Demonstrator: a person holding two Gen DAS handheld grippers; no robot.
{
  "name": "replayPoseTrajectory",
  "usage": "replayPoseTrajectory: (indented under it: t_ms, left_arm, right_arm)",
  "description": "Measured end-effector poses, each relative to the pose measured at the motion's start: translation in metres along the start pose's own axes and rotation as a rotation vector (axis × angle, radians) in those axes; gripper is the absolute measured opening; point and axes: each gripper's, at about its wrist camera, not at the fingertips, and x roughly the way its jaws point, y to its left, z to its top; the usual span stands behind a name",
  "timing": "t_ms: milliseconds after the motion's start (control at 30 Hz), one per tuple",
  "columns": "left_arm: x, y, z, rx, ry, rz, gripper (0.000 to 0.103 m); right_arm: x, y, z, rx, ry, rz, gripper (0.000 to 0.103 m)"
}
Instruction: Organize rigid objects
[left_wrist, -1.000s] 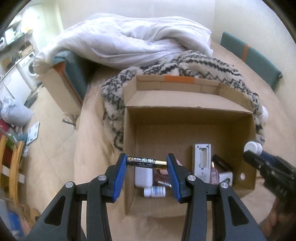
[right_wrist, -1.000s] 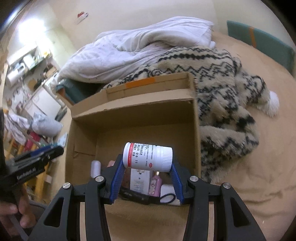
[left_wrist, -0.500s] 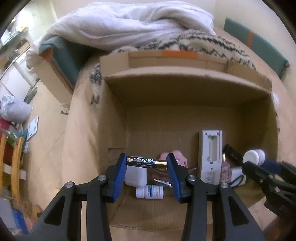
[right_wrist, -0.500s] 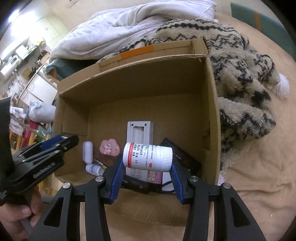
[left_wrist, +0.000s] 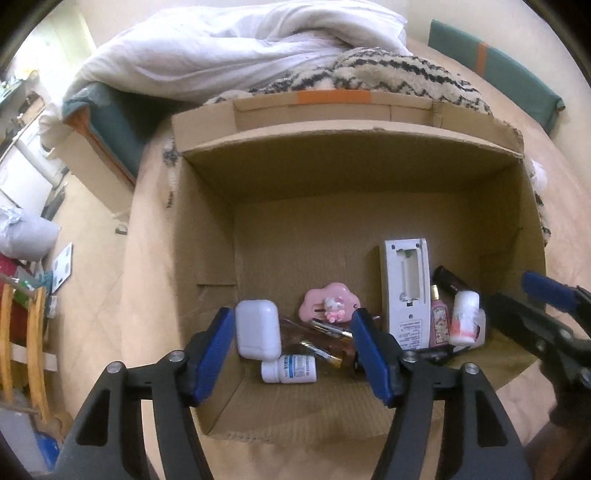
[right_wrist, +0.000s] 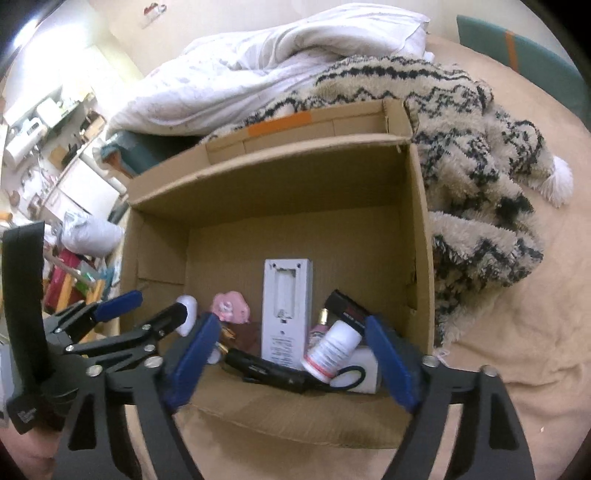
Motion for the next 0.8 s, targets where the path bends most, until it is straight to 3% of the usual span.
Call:
replayPoseTrajectory:
  t_ms: [233,367,500,633,700,800]
  left_arm:
    - [-0.033,0.012,-0.014,-0.045,-0.066,0.051,0.063]
    - [-0.046,0.021,-0.026,-0.041,-0.071,0.079,0.079]
    - [-0.061,0.035,-0.046,-0.059,-0.066,0.13,0.083]
    - [-0.081,0.05,-0.072,-0.108,-0.088,0.087,0.091]
    - [-0.094,0.056,-0.082,-0.135,-0.121,0.035,0.099]
    - [-0.116,0.062,-0.092,-0.154,-0.202,-0.008,0.102]
  right_arm:
    - [-0.038,0.006,-0.011,-0.026,-0.093,-0.012,0.103]
    - [-0.054,0.009,-0.03,-0.024,-0.103,-0.025,0.103]
    - [-0.069,0.008,-0.051,0.01,-0.095,0.007,0.103]
    - [-0.085,0.016,-0.066,0.0,-0.107,0.007,0.103]
    - [-0.095,0.022,-0.071,0.005,-0.122,0.018,0.103]
    - [-0.113,0.036,-0.074,-0.051,-0.19,-0.018,0.103]
